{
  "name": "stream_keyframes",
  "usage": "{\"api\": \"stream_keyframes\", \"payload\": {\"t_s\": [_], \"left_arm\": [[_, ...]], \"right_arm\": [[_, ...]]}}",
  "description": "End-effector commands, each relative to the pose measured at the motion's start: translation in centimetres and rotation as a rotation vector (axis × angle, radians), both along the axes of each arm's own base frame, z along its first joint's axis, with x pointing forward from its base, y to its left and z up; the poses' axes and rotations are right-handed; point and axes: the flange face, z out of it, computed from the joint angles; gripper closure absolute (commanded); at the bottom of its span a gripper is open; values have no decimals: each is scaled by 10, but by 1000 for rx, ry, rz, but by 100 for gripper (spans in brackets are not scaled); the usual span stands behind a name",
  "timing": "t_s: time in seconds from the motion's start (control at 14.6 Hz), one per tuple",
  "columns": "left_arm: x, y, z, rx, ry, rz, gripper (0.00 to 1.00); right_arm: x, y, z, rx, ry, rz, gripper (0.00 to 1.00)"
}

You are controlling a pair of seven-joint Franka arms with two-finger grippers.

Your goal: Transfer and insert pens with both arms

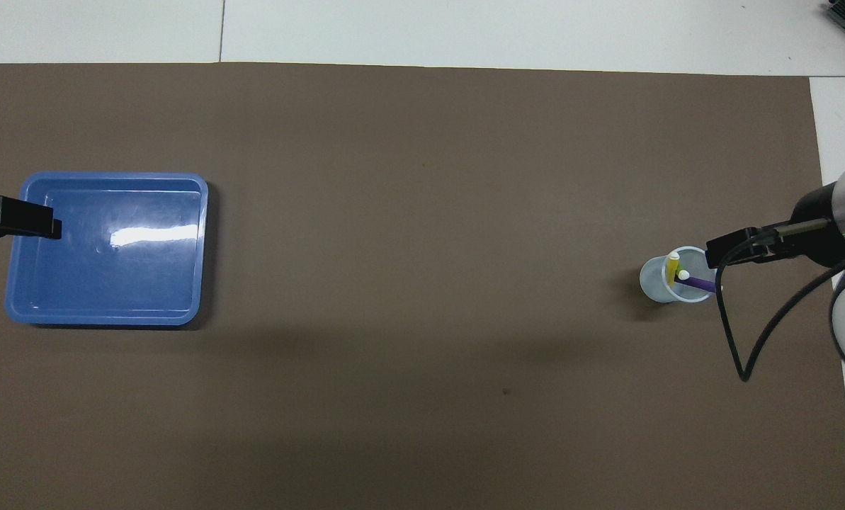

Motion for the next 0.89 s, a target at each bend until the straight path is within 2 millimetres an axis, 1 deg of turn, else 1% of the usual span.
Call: {"api": "stream_keyframes", "payload": {"t_s": [0.0,0.82], "left_arm": [[1,-1,4,2,16,9,0],[2,6,4,4,-3,16,0]], "right_arm": [[-8,0,10,8,-29,-18,0],[-9,0,12,9,-32,-19,0]]}}
